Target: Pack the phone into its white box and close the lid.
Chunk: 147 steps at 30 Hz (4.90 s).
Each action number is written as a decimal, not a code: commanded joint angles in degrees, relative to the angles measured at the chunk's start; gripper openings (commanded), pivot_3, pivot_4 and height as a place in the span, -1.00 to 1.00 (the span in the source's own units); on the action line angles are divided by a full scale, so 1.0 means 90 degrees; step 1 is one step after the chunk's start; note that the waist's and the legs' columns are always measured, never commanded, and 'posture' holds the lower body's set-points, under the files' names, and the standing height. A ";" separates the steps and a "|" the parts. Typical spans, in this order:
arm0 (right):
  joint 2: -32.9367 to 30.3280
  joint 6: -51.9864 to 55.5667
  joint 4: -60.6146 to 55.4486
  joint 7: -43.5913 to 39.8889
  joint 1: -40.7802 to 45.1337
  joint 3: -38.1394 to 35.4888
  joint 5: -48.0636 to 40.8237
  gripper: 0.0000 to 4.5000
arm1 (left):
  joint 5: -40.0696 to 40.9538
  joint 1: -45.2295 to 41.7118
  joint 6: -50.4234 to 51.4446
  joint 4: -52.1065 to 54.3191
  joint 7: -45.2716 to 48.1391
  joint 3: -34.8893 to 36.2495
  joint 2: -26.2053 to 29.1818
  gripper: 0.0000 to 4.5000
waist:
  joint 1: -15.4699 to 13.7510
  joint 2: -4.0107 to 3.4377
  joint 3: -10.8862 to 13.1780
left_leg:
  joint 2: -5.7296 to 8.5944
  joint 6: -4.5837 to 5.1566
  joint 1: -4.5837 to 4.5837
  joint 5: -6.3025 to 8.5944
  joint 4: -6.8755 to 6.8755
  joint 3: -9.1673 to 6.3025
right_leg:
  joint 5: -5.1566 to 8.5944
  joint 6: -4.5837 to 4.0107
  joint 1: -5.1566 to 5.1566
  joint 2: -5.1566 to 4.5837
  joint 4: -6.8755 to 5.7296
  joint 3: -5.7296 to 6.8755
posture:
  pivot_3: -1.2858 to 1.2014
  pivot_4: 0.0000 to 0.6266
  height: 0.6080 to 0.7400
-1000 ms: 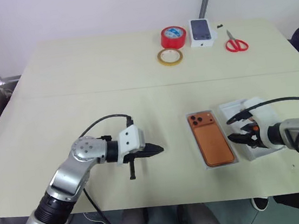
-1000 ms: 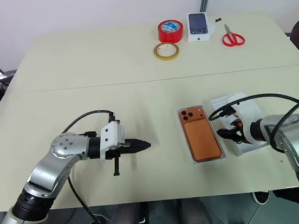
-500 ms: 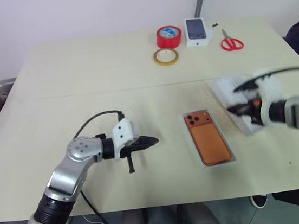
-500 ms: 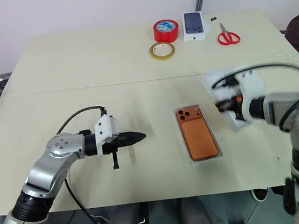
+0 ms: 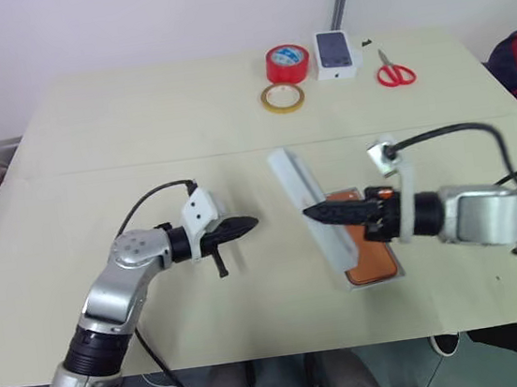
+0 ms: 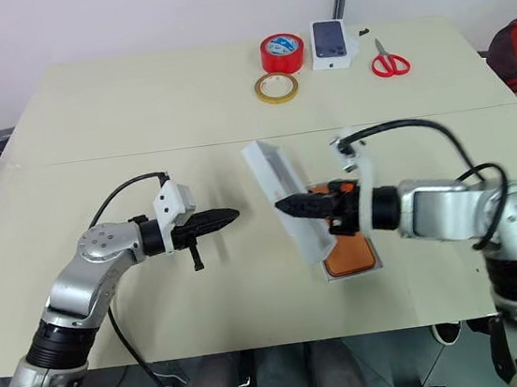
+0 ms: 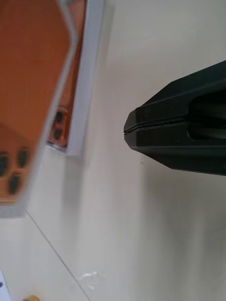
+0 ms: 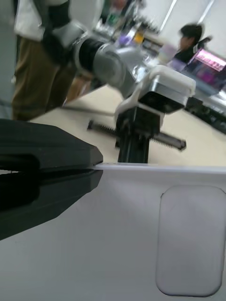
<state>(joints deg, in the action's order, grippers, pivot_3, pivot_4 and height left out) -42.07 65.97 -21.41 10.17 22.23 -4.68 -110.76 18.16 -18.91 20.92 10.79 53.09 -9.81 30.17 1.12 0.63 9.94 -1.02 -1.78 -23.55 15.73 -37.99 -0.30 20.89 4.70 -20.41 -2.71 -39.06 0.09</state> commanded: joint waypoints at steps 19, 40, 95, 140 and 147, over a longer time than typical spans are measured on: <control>-0.1789 -0.0233 -0.0141 0.0113 0.0125 -0.0167 0.0531 0.78 | -0.0505 -0.0762 0.0102 -0.0310 -0.0467 -0.1069 -0.1276 -1.00 | -0.0076 -0.0015 0.0008 | 0.0006 0.0000 -0.0004 0.0000 -0.0003 -0.0002 | 0.0000 0.0000 0.0002 -0.0003 0.0006 -0.0001 | 0.03 -0.52 1.00; -0.2915 -0.1689 -0.0992 -0.3659 -0.0735 0.1025 0.7559 -0.99 | -0.0308 -0.1162 0.1399 -0.0240 -0.1054 -0.0460 -0.1528 -1.00 | -0.0052 -0.0019 0.0008 | 0.0005 0.0000 -0.0003 0.0000 -0.0001 -0.0004 | 0.0000 0.0000 0.0000 0.0001 0.0007 -0.0002 | 0.03 -0.52 1.00; -0.2092 -0.1385 -0.1346 -0.5215 -0.1367 0.0260 0.9888 -0.99 | -0.0667 -0.1719 0.2034 -0.0491 0.0274 -0.1646 -0.0955 -1.00 | -0.0194 -0.0020 0.0006 | 0.0009 -0.0005 0.0000 -0.0003 -0.0009 -0.0005 | 0.0000 0.0000 0.0005 -0.0001 0.0001 -0.0002 | 0.03 -0.52 1.00; -0.2068 -0.1010 -0.1980 -0.5639 -0.1875 -0.0154 0.9865 -0.99 | -0.1043 -0.2415 0.1422 -0.1381 0.0066 -0.2137 -0.2237 -1.00 | -0.0203 -0.0020 0.0006 | 0.0010 -0.0005 0.0001 -0.0003 -0.0015 -0.0005 | 0.0000 0.0000 0.0007 0.0001 -0.0003 -0.0002 | 0.03 -0.52 1.00; -0.2049 -0.0988 -0.2027 -0.5609 -0.2145 -0.0296 0.9875 -0.99 | -0.1116 -0.2493 0.1323 -0.1515 0.0155 -0.2179 -0.2341 -1.00 | -0.0204 -0.0020 0.0006 | 0.0011 -0.0005 0.0001 -0.0003 -0.0016 -0.0004 | 0.0000 0.0000 0.0008 0.0000 -0.0003 -0.0002 | 0.03 -0.52 1.00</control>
<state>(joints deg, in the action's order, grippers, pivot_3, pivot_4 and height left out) -60.57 57.60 -35.88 -39.46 2.94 -6.91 -20.84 7.30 -39.32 35.42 -4.62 53.61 -28.99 11.25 -0.71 0.45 10.00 -0.92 -1.83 -23.54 15.71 -38.13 -0.34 20.89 4.70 -20.35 -2.71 -39.09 0.07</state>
